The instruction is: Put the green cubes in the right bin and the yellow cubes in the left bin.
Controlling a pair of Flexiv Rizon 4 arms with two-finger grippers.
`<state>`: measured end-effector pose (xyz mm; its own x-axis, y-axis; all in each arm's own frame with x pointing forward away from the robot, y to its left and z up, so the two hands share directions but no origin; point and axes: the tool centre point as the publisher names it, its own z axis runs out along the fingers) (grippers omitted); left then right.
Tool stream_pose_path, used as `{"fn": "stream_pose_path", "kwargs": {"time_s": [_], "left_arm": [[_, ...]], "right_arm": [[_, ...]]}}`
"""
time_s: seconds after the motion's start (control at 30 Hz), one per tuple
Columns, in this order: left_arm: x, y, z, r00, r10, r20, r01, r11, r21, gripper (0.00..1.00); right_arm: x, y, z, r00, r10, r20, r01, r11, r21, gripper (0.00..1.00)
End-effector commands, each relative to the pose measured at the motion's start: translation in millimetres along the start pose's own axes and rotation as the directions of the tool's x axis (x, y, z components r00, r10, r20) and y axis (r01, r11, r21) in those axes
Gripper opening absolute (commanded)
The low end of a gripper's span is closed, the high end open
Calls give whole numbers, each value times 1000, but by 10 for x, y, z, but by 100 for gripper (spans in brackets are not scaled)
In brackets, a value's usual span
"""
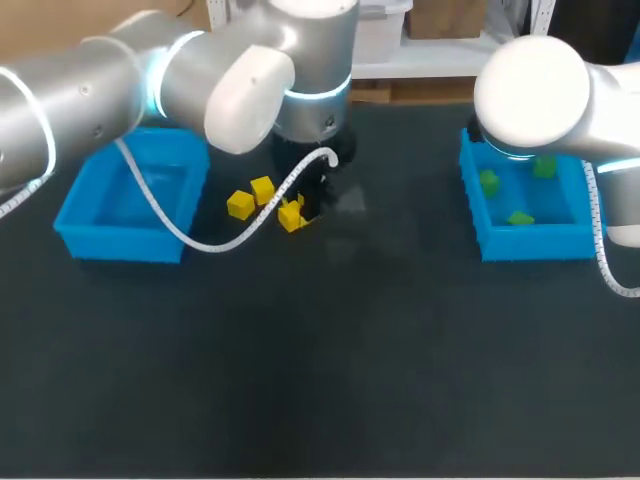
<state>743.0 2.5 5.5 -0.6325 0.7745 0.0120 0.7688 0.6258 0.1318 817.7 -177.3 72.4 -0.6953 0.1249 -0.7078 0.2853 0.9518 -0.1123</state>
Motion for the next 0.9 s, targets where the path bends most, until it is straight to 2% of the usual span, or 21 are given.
{"fn": "stream_pose_path", "kwargs": {"time_s": [0.03, 0.13, 0.27, 0.37, 0.5, 0.6, 0.7, 0.8, 0.87, 0.9], "left_arm": [[210, 139, -245, 997, -32, 64, 32, 999, -3, 0], [350, 366, -445, 989, -95, 110, 98, 995, -22, 0], [601, 704, -669, 964, -206, 169, 218, 975, -53, 0], [828, 962, -774, 929, -307, 206, 325, 944, -63, 0], [1111, 1218, -812, 884, -411, 224, 437, 896, -78, 0], [1295, 1352, -790, 847, -481, 228, 509, 857, -80, 0], [1479, 1445, -733, 802, -552, 227, 574, 818, -38, 0], [1646, 1505, -652, 776, -596, 207, 616, 786, -47, 0], [1715, 1509, -607, 771, -607, 191, 626, 778, -53, 0], [1742, 1504, -583, 769, -614, 180, 631, 773, -59, 37]], "right_arm": [[-1, 3, 4, 1000, 0, 0, 0, 1000, 1, 100], [-1, 3, 4, 1000, 0, 0, 0, 1000, 1, 100], [-1, 3, 4, 1000, 0, 0, 0, 1000, 1, 100], [-1, 3, 4, 1000, 0, 0, 0, 1000, 1, 100], [-1, 3, 4, 1000, 0, 0, 0, 1000, 1, 100], [-1, 3, 4, 1000, 0, 0, 0, 1000, 1, 100], [-1, 3, 4, 1000, 0, 0, 0, 1000, 1, 100], [-1, 3, 4, 1000, 0, 0, 0, 1000, 1, 100], [-1, 3, 4, 1000, 0, 0, 0, 1000, 1, 100], [-1, 3, 4, 1000, 0, 0, 0, 1000, 1, 100]]}}
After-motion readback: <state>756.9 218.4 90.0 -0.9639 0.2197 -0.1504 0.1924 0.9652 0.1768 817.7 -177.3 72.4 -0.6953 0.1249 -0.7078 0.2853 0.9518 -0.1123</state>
